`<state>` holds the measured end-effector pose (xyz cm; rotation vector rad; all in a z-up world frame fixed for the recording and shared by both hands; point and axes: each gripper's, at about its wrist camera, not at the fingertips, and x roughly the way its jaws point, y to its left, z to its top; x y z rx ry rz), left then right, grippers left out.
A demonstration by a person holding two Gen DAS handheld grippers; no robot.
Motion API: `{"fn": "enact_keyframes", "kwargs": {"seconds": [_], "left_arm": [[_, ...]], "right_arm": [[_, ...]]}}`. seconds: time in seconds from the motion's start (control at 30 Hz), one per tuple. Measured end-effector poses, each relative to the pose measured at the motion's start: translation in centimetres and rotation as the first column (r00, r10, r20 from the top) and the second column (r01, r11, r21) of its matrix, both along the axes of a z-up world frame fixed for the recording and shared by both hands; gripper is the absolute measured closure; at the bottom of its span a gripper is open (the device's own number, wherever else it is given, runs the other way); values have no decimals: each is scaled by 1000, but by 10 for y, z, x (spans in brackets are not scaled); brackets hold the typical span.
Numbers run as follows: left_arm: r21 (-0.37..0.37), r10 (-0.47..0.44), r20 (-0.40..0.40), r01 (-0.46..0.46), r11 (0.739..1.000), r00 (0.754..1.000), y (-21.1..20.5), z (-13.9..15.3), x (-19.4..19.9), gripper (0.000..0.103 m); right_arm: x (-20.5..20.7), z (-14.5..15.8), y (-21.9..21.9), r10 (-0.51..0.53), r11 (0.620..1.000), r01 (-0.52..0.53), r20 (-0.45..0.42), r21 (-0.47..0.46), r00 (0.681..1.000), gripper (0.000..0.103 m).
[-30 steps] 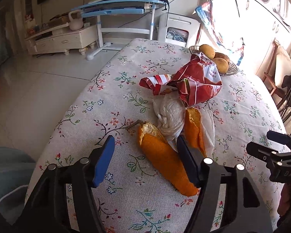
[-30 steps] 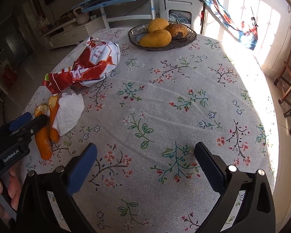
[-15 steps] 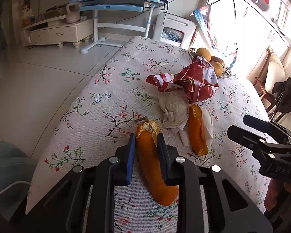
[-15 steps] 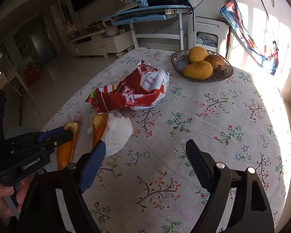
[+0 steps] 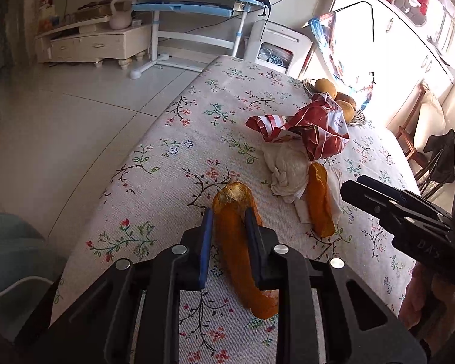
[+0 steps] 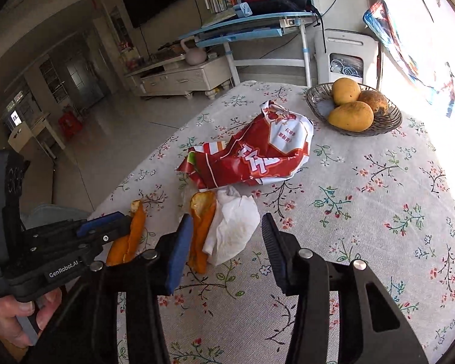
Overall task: Collect trash
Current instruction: 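Grasp the white tissue with the right gripper while the left lifts the peel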
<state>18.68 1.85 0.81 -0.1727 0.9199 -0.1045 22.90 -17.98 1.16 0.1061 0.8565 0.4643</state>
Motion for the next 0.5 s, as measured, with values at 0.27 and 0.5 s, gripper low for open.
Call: {"fn": "enact_keyframes", "kwargs": {"seconds": [0.27,0.5], "left_arm": [[13,-26,-3,26,1000,1000,-9,-4,-2,82],[-5,-48,1,48,999,999,-11,-7,-10,82]], "right_arm": [[-6,-6,12,70,997,-70,-7,18,998,101],[-41,16,-8,24,997,-27,33,67,999,101]]}}
